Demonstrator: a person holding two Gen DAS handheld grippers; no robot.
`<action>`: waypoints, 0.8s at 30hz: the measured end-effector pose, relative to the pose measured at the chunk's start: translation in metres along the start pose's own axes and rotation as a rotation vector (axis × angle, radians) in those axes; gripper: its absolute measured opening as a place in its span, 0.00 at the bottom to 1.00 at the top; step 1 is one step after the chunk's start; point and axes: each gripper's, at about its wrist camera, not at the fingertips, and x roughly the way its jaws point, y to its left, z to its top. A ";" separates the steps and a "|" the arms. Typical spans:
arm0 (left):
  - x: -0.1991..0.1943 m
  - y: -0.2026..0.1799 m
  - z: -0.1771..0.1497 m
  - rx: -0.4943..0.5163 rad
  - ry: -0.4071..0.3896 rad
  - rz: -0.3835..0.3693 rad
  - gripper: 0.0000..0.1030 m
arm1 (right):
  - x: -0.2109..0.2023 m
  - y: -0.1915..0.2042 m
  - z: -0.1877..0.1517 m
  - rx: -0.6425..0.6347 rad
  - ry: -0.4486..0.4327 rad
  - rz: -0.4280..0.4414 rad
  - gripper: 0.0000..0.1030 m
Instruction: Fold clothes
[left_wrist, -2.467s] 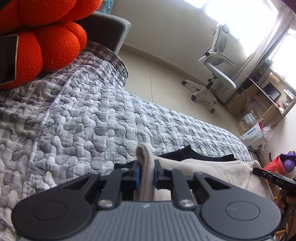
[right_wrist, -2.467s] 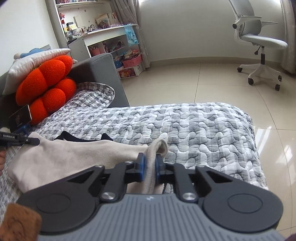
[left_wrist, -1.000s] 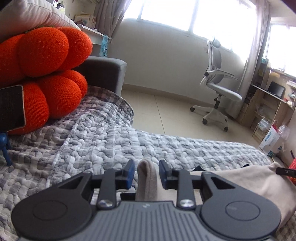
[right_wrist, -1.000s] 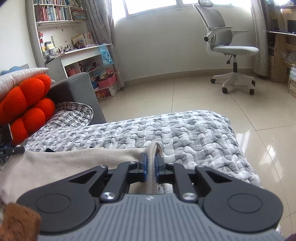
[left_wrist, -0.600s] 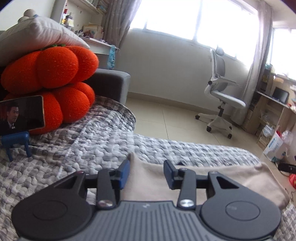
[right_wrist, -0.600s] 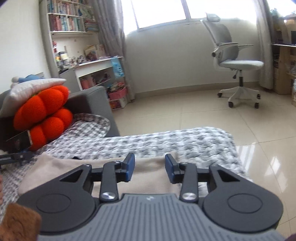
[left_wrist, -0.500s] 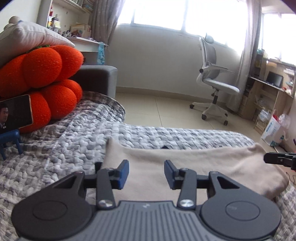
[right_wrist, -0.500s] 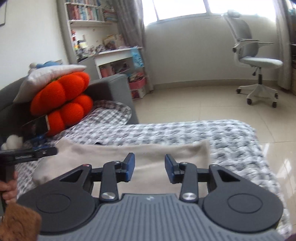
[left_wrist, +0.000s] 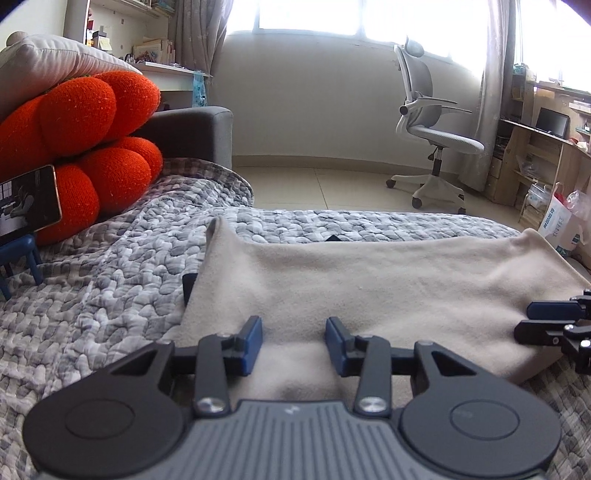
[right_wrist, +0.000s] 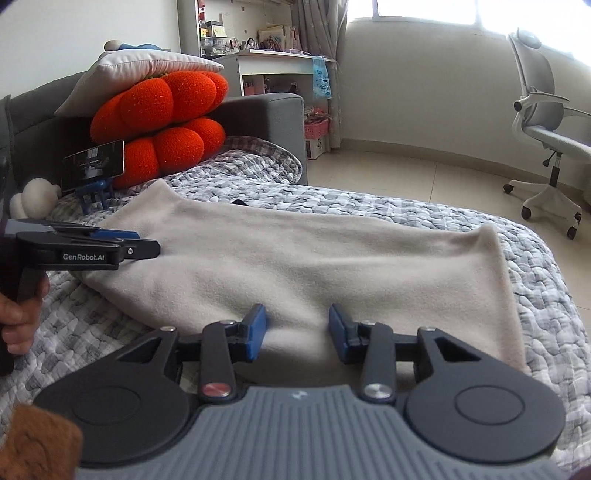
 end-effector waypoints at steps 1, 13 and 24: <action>-0.001 0.000 -0.001 0.001 -0.003 -0.002 0.39 | -0.003 -0.006 -0.002 0.005 -0.003 -0.006 0.38; -0.019 0.004 -0.008 0.005 -0.021 0.014 0.31 | -0.041 -0.045 -0.019 0.164 -0.086 -0.069 0.40; -0.027 0.014 -0.006 -0.057 -0.012 0.005 0.27 | -0.041 -0.042 -0.025 0.143 -0.072 -0.138 0.37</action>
